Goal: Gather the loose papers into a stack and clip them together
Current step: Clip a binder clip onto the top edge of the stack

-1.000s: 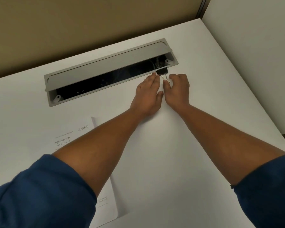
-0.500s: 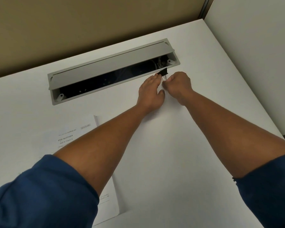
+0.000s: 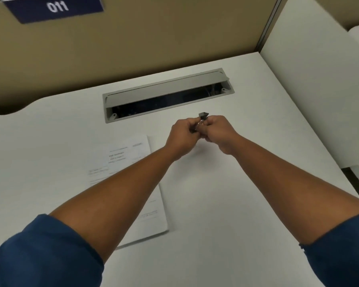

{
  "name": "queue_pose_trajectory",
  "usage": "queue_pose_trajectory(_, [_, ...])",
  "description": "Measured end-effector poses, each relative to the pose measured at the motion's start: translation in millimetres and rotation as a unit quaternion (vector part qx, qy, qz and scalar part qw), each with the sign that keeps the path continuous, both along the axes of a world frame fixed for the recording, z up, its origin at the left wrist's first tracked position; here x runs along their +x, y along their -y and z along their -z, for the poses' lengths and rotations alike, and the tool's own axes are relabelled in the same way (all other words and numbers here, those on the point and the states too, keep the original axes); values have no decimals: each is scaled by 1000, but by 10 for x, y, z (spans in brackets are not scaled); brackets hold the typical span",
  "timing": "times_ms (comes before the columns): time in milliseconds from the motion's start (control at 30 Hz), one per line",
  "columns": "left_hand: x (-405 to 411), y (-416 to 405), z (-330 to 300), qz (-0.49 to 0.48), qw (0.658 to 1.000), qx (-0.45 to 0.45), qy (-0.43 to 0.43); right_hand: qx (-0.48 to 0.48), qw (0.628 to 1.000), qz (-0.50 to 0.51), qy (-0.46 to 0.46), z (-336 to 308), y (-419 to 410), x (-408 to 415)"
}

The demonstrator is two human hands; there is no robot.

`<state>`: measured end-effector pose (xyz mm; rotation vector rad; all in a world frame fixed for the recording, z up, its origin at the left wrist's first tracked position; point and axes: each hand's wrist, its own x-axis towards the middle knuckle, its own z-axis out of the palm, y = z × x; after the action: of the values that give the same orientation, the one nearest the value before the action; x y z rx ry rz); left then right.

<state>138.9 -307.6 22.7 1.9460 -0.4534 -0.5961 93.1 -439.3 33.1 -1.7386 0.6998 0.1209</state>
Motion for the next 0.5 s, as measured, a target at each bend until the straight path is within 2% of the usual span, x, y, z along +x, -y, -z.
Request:
queue_pose_trajectory(133, [-254,-670,-281,-14,1000,-6,-6,21,998,-52,11,-241,-562,-231])
queue_pose_trajectory(500, [-843,-2132,-719,-60,996,-27,-52,45,986,-156,26,-415,-1813,-730])
